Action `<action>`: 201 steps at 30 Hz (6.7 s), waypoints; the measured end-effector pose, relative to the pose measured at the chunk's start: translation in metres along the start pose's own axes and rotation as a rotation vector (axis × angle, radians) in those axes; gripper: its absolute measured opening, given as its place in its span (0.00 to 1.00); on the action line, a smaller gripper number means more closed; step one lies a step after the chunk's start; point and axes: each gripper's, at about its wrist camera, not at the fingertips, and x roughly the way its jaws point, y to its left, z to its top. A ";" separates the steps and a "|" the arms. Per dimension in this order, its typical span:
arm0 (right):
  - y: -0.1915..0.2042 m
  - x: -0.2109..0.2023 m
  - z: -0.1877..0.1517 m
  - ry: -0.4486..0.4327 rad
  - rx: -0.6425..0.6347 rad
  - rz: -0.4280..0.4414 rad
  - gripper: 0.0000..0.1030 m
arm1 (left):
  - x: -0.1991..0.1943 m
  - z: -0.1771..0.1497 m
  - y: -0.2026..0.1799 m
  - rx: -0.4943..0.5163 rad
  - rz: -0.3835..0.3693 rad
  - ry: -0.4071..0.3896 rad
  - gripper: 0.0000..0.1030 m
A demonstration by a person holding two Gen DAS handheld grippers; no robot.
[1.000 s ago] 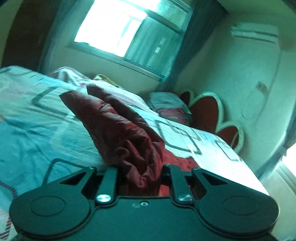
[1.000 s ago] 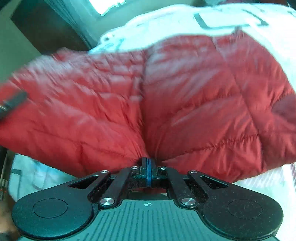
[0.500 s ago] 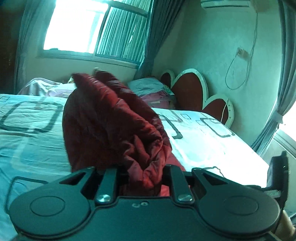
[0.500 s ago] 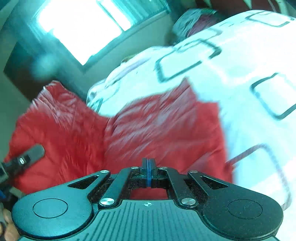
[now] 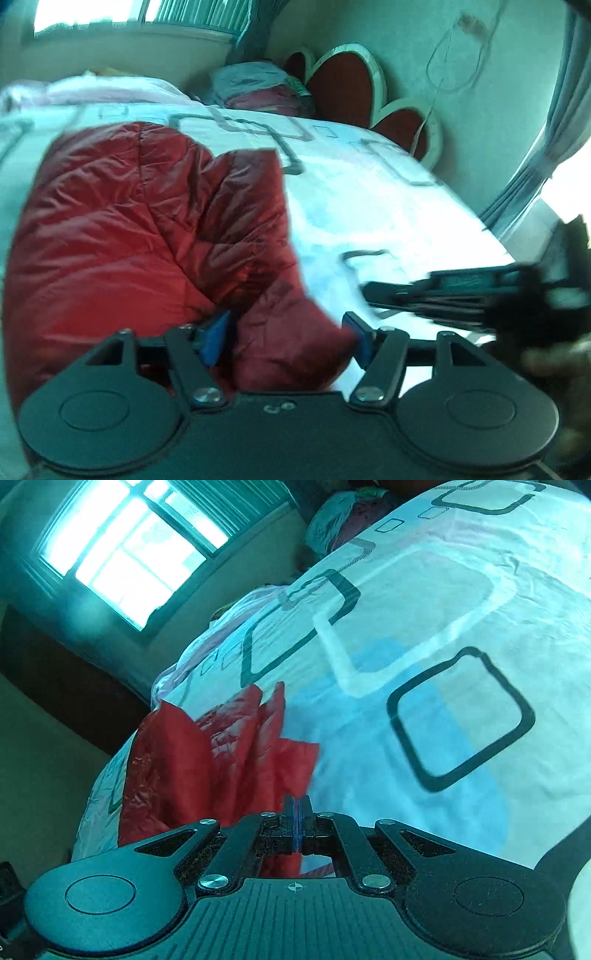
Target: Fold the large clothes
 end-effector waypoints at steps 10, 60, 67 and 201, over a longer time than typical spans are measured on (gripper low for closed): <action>0.073 0.014 0.034 -0.053 -0.226 0.137 0.58 | -0.089 0.028 0.122 -0.181 0.183 -0.227 0.45; 0.117 0.023 -0.029 0.081 -0.507 -0.028 0.40 | -0.038 0.008 0.068 0.139 0.184 -0.010 0.33; 0.114 0.015 -0.044 0.113 -0.546 -0.048 0.40 | -0.048 -0.005 0.059 0.163 0.179 0.005 0.33; 0.082 0.036 0.009 -0.026 -0.451 -0.097 0.14 | -0.034 0.017 0.084 0.129 0.221 -0.026 0.36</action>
